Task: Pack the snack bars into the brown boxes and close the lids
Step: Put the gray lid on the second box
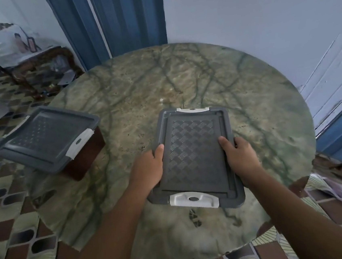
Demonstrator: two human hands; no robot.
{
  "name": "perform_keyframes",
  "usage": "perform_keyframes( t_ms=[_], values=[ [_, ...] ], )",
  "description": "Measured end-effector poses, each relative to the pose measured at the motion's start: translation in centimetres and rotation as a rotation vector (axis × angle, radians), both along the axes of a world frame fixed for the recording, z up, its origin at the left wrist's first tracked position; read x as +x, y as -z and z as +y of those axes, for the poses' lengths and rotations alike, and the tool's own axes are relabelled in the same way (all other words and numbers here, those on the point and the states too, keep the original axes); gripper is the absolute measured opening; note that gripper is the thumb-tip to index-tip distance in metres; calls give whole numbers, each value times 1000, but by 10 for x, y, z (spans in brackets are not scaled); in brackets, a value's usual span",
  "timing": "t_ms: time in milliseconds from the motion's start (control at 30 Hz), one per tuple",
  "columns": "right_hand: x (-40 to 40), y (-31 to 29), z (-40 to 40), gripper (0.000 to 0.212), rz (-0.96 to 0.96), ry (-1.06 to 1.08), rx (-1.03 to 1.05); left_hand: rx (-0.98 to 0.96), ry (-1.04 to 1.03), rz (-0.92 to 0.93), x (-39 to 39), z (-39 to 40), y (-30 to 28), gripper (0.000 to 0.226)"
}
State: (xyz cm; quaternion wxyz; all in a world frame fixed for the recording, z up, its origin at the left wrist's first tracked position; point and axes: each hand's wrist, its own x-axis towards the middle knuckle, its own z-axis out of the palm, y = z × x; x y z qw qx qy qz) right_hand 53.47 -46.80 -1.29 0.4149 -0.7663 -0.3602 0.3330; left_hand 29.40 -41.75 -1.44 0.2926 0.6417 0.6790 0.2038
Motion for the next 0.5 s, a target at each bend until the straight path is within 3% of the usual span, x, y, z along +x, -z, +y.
perform_keyframes(
  t_ms=[167,500],
  values=[
    [11,-1,34,35,-10,-19,-10,-14,-7,-31,13,26,-1,64],
    [44,3,140,45,-101,-82,-21,0,-76,77,46,113,-7,64]
  ],
)
